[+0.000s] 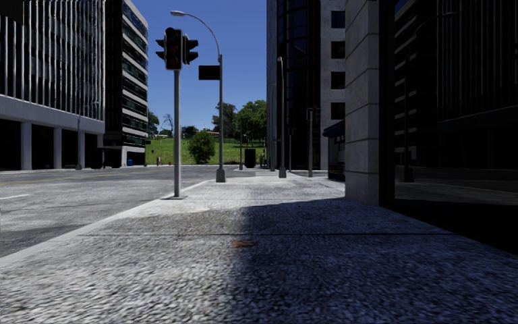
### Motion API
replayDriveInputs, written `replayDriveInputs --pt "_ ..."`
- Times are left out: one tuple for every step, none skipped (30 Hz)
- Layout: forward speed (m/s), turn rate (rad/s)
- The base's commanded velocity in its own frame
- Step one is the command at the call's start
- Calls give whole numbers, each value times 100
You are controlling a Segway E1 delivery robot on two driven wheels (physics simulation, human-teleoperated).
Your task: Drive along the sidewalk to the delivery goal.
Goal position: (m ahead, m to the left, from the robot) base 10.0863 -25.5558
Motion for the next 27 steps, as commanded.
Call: replayDriveInputs --pt "200 0" --pt "200 0" --pt "200 0" --pt "200 0" --pt "200 0" --pt "200 0" --pt "200 0" --pt "200 0" --pt "200 0" --pt "200 0" --pt "200 0" --pt "200 0" --pt "200 0" --pt "200 0" --pt "200 0" --pt "200 0" --pt "200 0" --pt "200 0" --pt "200 0" --pt "200 0" --pt "200 0" --pt "200 0" --pt "200 0" --pt "200 0" --pt "200 0" --pt "200 0" --pt "200 0"
